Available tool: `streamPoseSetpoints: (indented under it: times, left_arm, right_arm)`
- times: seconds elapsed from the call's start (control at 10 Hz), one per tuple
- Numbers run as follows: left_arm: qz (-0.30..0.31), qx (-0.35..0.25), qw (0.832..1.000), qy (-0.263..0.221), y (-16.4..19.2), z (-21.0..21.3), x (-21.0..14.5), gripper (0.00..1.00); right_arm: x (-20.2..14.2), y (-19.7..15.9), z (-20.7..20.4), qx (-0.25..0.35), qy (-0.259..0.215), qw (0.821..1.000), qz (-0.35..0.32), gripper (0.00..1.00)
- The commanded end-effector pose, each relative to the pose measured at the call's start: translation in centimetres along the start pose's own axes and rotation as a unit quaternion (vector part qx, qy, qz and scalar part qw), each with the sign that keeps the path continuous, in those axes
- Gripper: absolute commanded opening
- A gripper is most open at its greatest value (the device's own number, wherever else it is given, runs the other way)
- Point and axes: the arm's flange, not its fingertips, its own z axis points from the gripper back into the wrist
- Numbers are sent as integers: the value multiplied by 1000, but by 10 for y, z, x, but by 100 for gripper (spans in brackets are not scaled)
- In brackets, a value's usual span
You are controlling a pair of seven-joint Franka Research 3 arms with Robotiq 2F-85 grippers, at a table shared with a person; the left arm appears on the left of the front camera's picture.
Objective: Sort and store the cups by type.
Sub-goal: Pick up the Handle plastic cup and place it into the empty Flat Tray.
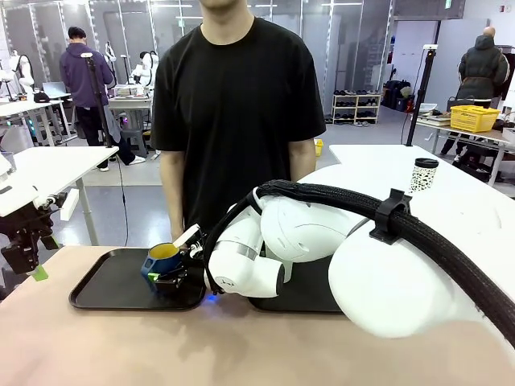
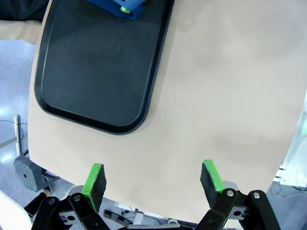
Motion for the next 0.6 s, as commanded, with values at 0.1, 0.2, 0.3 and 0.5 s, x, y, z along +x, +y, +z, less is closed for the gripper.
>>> streamPoseSetpoints:
  times: [0.1, 0.2, 0.3, 0.5]
  left_arm:
    - [1, 10, 1000, 3, -1, -1, -1, 100]
    - [1, 10, 1000, 3, -1, -1, -1, 100]
    - [1, 10, 1000, 3, -1, -1, -1, 100]
    - [1, 10, 1000, 3, -1, -1, -1, 100]
  right_arm:
    - [0, 16, 7, -15, -1, 1000, 22, 100]
    - [1, 16, 9, -17, -2, 1000, 22, 100]
    - [1, 17, 11, -18, -2, 1000, 20, 100]
    - [3, 20, 18, -24, 0, 1000, 19, 100]
